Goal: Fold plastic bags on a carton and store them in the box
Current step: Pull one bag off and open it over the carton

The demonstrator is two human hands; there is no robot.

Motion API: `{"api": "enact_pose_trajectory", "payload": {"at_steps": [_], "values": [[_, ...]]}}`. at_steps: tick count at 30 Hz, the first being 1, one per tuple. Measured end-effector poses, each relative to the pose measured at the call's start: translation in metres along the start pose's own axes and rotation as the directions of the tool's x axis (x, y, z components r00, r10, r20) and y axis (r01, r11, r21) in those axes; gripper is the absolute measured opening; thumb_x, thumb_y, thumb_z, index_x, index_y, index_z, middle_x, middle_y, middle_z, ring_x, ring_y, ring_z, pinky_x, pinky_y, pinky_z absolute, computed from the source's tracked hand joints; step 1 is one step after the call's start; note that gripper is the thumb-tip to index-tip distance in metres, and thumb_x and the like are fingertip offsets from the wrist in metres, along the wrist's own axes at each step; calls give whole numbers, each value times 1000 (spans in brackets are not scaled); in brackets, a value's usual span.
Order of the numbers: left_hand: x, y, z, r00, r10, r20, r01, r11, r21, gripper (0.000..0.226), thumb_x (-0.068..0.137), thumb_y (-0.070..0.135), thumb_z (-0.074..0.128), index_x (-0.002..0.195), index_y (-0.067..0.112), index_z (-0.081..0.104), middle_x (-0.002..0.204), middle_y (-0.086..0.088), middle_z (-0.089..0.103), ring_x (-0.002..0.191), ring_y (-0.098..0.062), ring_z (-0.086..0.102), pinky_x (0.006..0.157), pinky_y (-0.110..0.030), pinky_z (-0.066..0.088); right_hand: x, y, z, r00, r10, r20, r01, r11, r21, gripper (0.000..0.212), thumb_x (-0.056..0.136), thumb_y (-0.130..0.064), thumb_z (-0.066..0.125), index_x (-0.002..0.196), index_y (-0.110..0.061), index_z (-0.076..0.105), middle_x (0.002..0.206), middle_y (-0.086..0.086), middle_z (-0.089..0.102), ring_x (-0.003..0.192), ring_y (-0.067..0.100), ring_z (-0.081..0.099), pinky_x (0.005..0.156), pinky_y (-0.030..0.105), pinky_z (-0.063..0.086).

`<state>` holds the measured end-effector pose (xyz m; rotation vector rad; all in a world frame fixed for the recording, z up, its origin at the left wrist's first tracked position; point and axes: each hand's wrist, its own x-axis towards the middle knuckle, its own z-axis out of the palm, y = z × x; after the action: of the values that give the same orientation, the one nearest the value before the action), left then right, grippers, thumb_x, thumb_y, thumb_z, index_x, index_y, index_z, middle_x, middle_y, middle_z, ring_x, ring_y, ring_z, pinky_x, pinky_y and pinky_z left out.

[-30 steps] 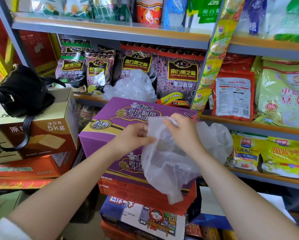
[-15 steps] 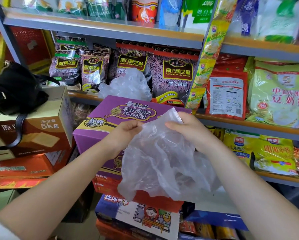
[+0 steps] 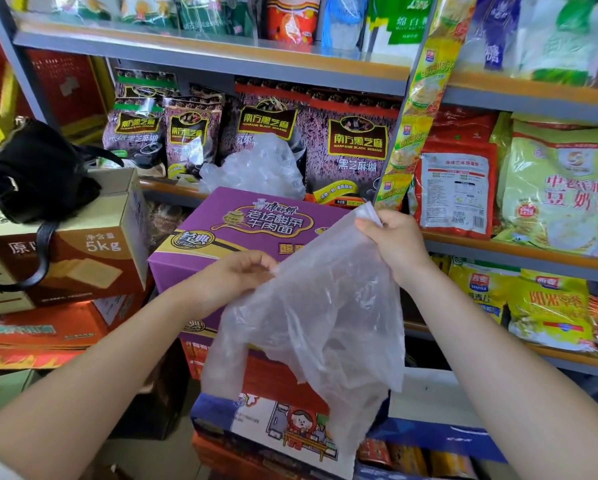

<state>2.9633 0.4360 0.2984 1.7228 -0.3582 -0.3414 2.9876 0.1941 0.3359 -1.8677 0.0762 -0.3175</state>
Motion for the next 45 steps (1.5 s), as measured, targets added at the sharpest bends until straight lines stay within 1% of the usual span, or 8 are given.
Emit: {"api": "enact_pose_trajectory", "payload": {"at_steps": [8, 12, 18, 23, 29, 34, 38, 45], "values": [[13, 8, 17, 1000, -8, 25, 3, 983, 184, 46, 72, 37, 71, 112, 25, 50, 103, -5, 66, 93, -17, 65, 80, -34, 52, -12, 4, 29, 911, -257, 324, 331, 922, -200, 44, 92, -16, 55, 55, -18, 31, 57, -4, 24, 54, 7, 23, 55, 32, 17], [32, 27, 33, 945, 250, -212, -156, 912, 378, 23, 86, 24, 64, 71, 24, 47, 60, 9, 49, 49, 2, 44, 50, -14, 32, -15, -2, 39, 883, -306, 356, 384, 907, -171, 23, 89, -16, 60, 69, -5, 52, 61, 1, 41, 60, 8, 35, 58, 29, 28], [40, 18, 19, 822, 261, -506, -71, 929, 363, 36, 88, 37, 51, 82, 2, 48, 73, -7, 48, 71, -19, 45, 66, -34, 36, -11, 9, 10, 840, 12, 542, 37, 996, -79, 21, 79, -11, 71, 99, -12, 64, 100, 17, 70, 90, 26, 66, 88, 46, 51], [47, 8, -10, 744, 120, -657, 61, 967, 247, 23, 95, 29, 42, 78, 13, 40, 73, -2, 44, 78, -23, 46, 70, -34, 33, -9, 30, 2, 819, 180, 544, 56, 920, -389, 13, 79, -8, 61, 90, 0, 60, 88, 15, 63, 85, 27, 63, 71, 35, 46], [41, 2, 0, 739, 570, -359, 12, 522, 853, 51, 78, 11, 49, 127, 1, 41, 129, -24, 46, 117, -41, 43, 96, -44, 32, -2, 13, 16, 898, 75, 434, 128, 897, -422, 19, 88, -12, 55, 77, 4, 54, 75, 8, 48, 66, 14, 44, 59, 28, 30], [44, 19, 32, 752, 640, 159, -360, 197, 912, 48, 81, 46, 44, 116, 13, 49, 110, -14, 63, 105, -30, 58, 101, -41, 31, -15, -8, 26, 909, 59, 412, -35, 997, -65, 5, 90, -16, 57, 88, -18, 61, 79, -4, 58, 72, 7, 51, 62, 23, 37], [38, 12, 31, 796, 604, -37, -332, 487, 808, 39, 86, 46, 40, 95, 13, 58, 83, -9, 69, 76, -29, 66, 65, -33, 48, -20, -8, 3, 899, -14, 439, -32, 995, 97, 11, 90, -16, 56, 100, -22, 60, 94, 1, 63, 89, 11, 57, 76, 23, 41], [30, 4, 25, 838, 435, -329, -149, 763, 628, 39, 98, 29, 39, 61, 16, 38, 54, 4, 44, 62, -27, 47, 59, -29, 26, -28, 16, -20, 823, 48, 565, -8, 997, -73, 6, 81, -12, 69, 78, -16, 66, 75, 3, 65, 70, 17, 58, 63, 27, 45]]}}
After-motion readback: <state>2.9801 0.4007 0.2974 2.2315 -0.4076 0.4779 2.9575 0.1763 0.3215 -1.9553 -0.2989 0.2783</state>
